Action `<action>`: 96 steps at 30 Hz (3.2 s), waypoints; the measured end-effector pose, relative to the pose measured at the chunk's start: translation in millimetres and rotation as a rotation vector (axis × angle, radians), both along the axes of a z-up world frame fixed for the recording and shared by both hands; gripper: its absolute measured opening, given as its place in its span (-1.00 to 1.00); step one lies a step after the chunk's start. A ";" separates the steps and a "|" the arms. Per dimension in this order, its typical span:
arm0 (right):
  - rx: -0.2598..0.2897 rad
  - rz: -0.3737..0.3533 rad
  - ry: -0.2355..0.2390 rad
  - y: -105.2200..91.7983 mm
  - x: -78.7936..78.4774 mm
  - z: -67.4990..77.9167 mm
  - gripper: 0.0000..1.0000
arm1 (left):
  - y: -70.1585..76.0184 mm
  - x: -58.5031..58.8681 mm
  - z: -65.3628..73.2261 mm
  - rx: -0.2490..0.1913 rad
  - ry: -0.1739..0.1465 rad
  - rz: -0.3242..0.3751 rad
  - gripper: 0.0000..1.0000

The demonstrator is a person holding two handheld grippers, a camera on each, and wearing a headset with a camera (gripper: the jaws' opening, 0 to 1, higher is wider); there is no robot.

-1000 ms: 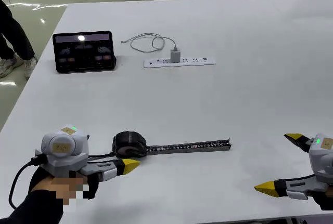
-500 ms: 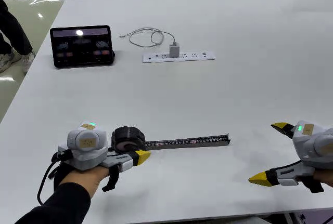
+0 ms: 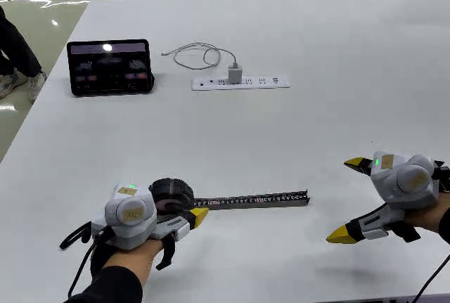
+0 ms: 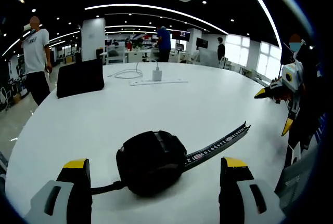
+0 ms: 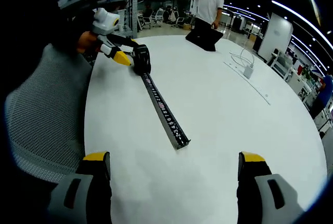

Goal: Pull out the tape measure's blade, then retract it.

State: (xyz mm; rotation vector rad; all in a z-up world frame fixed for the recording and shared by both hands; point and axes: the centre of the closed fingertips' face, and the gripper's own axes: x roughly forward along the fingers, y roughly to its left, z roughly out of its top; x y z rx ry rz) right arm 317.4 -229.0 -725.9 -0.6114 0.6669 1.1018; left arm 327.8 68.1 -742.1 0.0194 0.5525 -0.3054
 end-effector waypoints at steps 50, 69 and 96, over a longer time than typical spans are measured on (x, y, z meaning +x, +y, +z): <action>-0.271 0.351 0.152 25.4 31.0 -69.5 -0.56 | -11.2 -2.9 -11.2 -0.012 0.012 -0.034 1.00; -0.325 0.344 0.159 28.1 27.2 -69.0 -0.78 | -8.8 0.2 -9.3 -0.038 0.016 0.001 0.98; -0.389 0.267 0.211 27.0 28.5 -71.3 -0.78 | 3.0 28.1 -12.9 -0.052 0.041 0.174 0.26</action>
